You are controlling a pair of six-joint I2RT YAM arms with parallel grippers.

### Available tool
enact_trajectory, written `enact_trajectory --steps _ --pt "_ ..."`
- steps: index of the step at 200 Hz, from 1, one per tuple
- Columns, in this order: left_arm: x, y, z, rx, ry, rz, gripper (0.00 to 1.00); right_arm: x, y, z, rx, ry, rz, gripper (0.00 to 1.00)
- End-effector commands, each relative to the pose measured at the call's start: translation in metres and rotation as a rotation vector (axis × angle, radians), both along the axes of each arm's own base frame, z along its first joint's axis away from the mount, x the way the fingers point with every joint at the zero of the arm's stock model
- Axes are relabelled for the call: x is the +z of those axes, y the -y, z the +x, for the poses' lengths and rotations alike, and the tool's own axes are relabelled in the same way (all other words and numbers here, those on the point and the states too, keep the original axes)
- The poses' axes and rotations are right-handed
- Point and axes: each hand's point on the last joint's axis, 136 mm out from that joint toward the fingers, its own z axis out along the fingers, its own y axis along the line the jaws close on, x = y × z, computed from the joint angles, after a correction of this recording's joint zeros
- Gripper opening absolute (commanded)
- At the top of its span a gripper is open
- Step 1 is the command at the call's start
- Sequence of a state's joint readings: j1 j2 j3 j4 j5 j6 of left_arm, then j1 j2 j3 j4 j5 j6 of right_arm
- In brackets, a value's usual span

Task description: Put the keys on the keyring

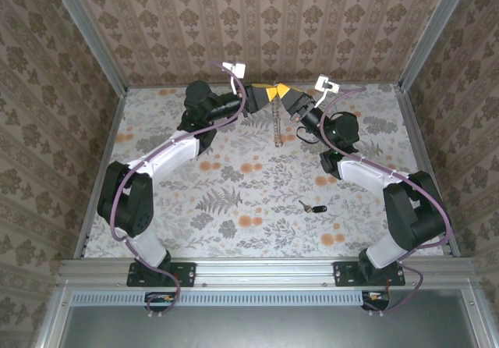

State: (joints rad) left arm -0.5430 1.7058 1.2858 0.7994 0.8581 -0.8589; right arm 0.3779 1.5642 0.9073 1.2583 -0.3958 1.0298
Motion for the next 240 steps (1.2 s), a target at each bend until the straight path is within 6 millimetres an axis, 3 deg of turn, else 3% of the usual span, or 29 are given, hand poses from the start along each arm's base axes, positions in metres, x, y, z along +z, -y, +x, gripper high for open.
enact_trajectory --steps 1,41,96,145,196,240 --pt "0.029 0.0 -0.008 -0.002 0.09 -0.058 0.18 0.014 0.001 -0.01 0.016 0.05 0.039 0.0" --pt "0.03 0.002 -0.007 -0.013 0.086 -0.08 0.0 0.01 0.0 -0.011 0.024 0.036 0.041 0.0" --pt "0.02 0.003 -0.01 -0.021 0.097 -0.048 0.0 0.004 0.001 -0.007 0.022 -0.002 0.031 0.0" --pt "0.012 0.0 -0.013 -0.015 0.118 0.002 0.0 0.006 0.002 -0.004 0.039 -0.007 0.039 0.25" --pt "0.005 -0.004 -0.013 -0.036 0.13 0.062 0.0 -0.001 0.015 -0.001 0.017 -0.037 0.003 0.53" --pt "0.008 -0.017 -0.012 -0.057 0.156 0.102 0.0 -0.018 0.029 -0.001 0.015 -0.092 -0.131 0.57"
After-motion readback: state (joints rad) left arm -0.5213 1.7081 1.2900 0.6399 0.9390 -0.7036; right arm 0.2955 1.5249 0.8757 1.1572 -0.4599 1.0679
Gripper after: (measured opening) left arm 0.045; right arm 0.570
